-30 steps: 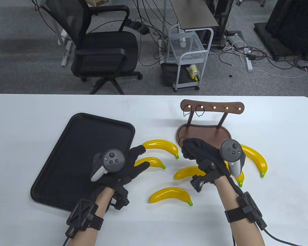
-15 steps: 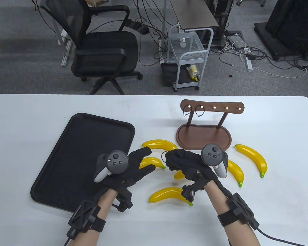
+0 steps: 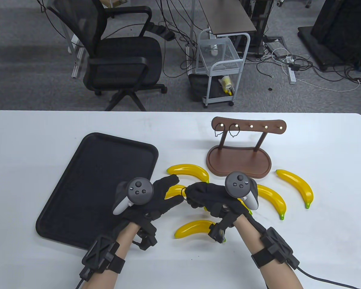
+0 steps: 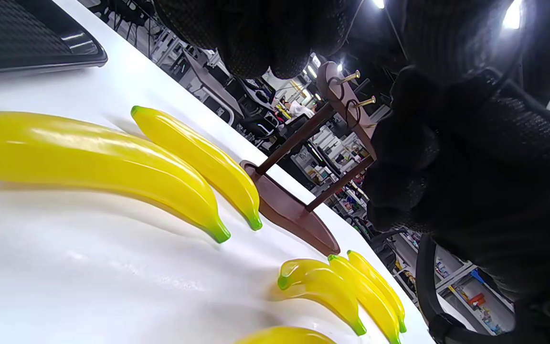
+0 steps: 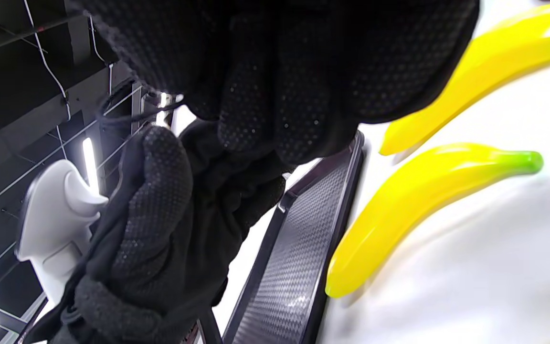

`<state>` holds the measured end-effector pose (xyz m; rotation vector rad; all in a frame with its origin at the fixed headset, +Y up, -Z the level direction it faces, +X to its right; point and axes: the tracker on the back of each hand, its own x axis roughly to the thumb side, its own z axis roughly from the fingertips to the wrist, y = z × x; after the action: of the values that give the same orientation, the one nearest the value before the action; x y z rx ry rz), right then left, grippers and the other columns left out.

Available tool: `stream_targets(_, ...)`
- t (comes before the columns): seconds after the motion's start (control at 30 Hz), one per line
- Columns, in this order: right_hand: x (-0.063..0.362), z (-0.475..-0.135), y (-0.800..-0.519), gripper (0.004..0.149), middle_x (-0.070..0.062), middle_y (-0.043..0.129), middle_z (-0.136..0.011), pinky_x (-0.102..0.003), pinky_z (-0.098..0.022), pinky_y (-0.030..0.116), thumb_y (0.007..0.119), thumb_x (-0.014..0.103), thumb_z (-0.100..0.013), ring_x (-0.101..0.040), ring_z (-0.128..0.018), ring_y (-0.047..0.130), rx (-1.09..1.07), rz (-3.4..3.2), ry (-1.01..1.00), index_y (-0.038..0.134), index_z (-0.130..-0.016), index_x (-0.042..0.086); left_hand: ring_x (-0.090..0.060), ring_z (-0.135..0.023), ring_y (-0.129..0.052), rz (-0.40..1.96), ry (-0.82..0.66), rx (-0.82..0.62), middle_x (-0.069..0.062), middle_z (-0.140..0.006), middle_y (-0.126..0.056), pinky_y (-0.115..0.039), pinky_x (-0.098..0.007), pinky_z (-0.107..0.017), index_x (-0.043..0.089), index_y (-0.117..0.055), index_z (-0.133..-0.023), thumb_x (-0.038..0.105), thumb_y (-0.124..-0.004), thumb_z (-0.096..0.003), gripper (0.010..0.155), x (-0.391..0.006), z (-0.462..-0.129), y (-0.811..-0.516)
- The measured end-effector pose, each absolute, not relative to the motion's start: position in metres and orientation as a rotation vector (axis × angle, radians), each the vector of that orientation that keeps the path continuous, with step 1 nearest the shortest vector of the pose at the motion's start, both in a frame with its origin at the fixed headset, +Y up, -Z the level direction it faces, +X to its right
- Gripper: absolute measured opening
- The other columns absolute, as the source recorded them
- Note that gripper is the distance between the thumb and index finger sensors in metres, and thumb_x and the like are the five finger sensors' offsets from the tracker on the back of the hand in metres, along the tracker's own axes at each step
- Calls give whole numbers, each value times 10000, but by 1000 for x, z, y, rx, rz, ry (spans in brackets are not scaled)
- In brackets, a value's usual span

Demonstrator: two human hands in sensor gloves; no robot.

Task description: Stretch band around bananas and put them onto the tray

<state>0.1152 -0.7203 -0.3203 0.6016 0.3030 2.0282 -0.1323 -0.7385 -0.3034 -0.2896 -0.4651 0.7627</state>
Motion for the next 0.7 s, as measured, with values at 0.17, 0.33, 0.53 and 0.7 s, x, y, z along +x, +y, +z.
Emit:
stream_targets(0.17, 111, -320, -726, 377, -101, 952, -744, -486, -424, 823, 731, 336, -582, -291, -588, 993, 611, 2046, 334, 828, -868, 110, -328, -1193, -512, 762, -455, -303, -19, -1285, -433, -415, -516, -893, 261, -346, -1183, 648, -651, -569, 786, -134, -305, -743)
stream_targets(0.33, 107, -319, -730, 378, -100, 952, -743, -485, -423, 824, 731, 340, -582, -289, -588, 994, 620, 2061, 361, 828, -867, 111, -328, -1192, -514, 762, -453, -317, -16, -1286, -433, -415, -515, -894, 264, -347, -1182, 655, -650, -558, 796, -134, -305, -745)
stream_targets(0.53, 103, -317, -735, 377, -98, 953, -740, -483, -421, 825, 731, 341, -583, -287, -584, 995, 644, 2073, 402, 829, -865, 112, -327, -1193, -519, 765, -475, -331, -12, -1284, -443, -418, -516, -894, 267, -357, -1180, 667, -662, -534, 818, -132, -305, -746)
stream_targets(0.7, 101, -316, -736, 378, -95, 956, -733, -481, -417, 827, 734, 348, -582, -281, -580, 997, 653, 2071, 421, 832, -860, 111, -331, -1194, -518, 775, -492, -344, -14, -1286, -444, -415, -520, -894, 268, -359, -1181, 682, -662, -511, 844, -130, -304, -746)
